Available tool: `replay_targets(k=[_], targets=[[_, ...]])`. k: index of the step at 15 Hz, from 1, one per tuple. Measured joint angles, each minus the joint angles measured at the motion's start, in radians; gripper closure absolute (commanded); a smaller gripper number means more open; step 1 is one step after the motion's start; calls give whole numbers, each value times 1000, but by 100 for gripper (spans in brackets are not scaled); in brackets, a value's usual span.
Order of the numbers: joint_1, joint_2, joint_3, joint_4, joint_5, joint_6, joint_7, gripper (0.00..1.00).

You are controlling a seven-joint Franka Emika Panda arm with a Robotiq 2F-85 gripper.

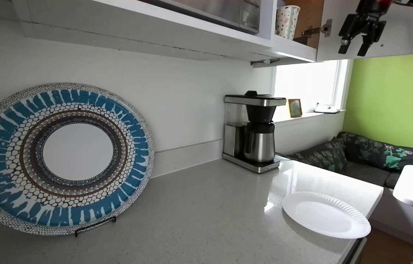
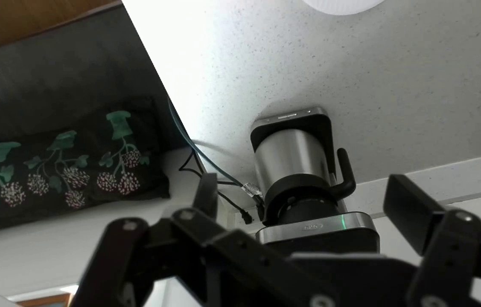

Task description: Remove the paper cup from the bottom shelf, put it on the table and then put the white plate in the bottom shelf of the cabinet

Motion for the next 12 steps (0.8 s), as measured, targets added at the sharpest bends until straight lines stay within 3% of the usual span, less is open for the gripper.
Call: replay_targets(k=[3,6,12], targets=[[-4,71,0,146,19,-93,65,0],[-7,129,0,258,39,-102,133,0],[-9,181,-2,361,95,101,256,0]])
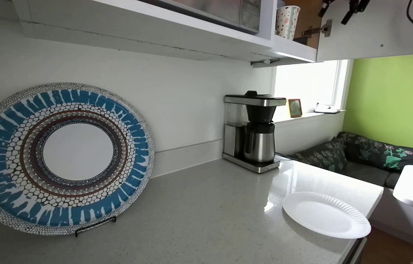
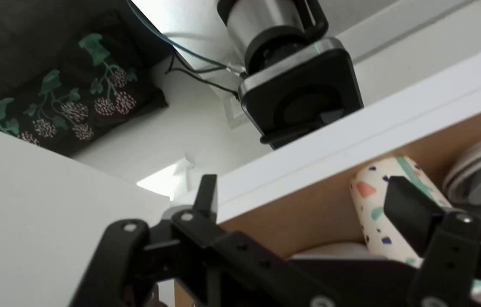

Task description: Remove the paper cup from the bottom shelf, put it on the table and then put the white plate in the bottom shelf of the cabinet

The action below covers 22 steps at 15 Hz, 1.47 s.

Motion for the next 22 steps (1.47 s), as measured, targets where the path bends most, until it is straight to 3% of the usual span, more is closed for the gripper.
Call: replay_targets(k=[7,16,18,19,22], targets=[[2,29,-1,2,64,303,122,0],[11,78,2,18,176,328,199,0],[11,88,3,27,177,322,203,11],[11,92,4,29,177,318,203,12],[11,103,7,39,177,288,203,45]])
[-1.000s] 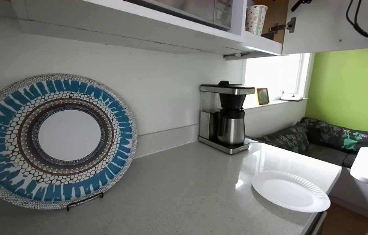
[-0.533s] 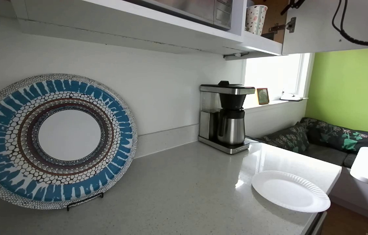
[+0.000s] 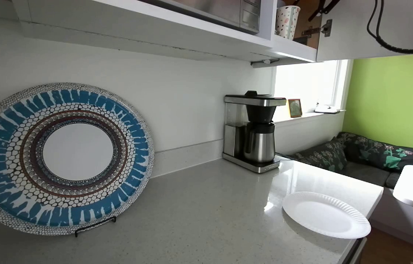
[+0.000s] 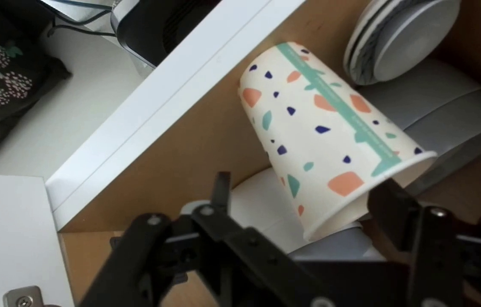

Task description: Remove the paper cup from the bottom shelf, put it on the table and then put the white plate in the bottom shelf of the cabinet

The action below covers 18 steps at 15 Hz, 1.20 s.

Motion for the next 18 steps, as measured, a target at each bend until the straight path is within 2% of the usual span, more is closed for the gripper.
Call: replay_targets(k=[5,10,14,18], targets=[[0,20,2,17,-3,-56,0,67],[-2,40,1,35,-23,-106,-31,98],[-13,37,-17,46,-60,-120,-117,100],[-20,21,-43,47,-71,-123,-264,100]])
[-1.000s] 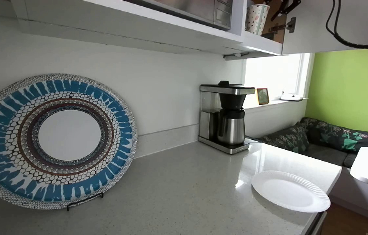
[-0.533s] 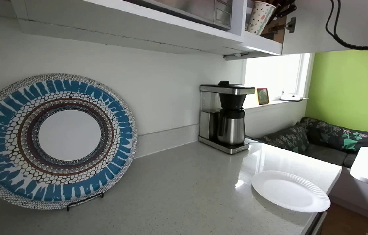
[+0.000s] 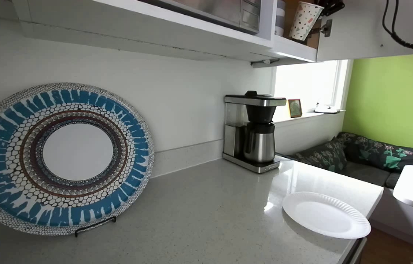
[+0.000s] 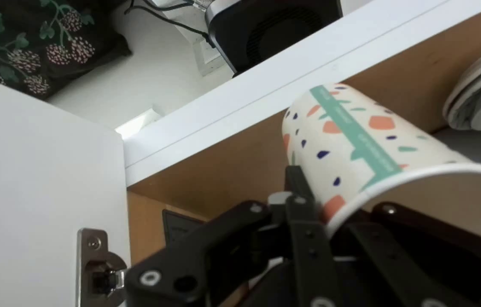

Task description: Remove the paper cup from the bottom shelf, put it on the table and then put the white plate in the bottom shelf of the cabinet

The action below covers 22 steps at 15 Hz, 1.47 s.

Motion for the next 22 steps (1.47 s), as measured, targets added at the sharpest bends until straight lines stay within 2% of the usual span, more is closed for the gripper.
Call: replay_targets(k=[3,10,14,22], targets=[[1,-18,-15,0,39,-15,-101,100],[33,-115,11,-38,83,-199,-272,100],[62,-187,58,-154,85,-206,-352,100],[98,-334,130,-467,56,-179,-416,98]])
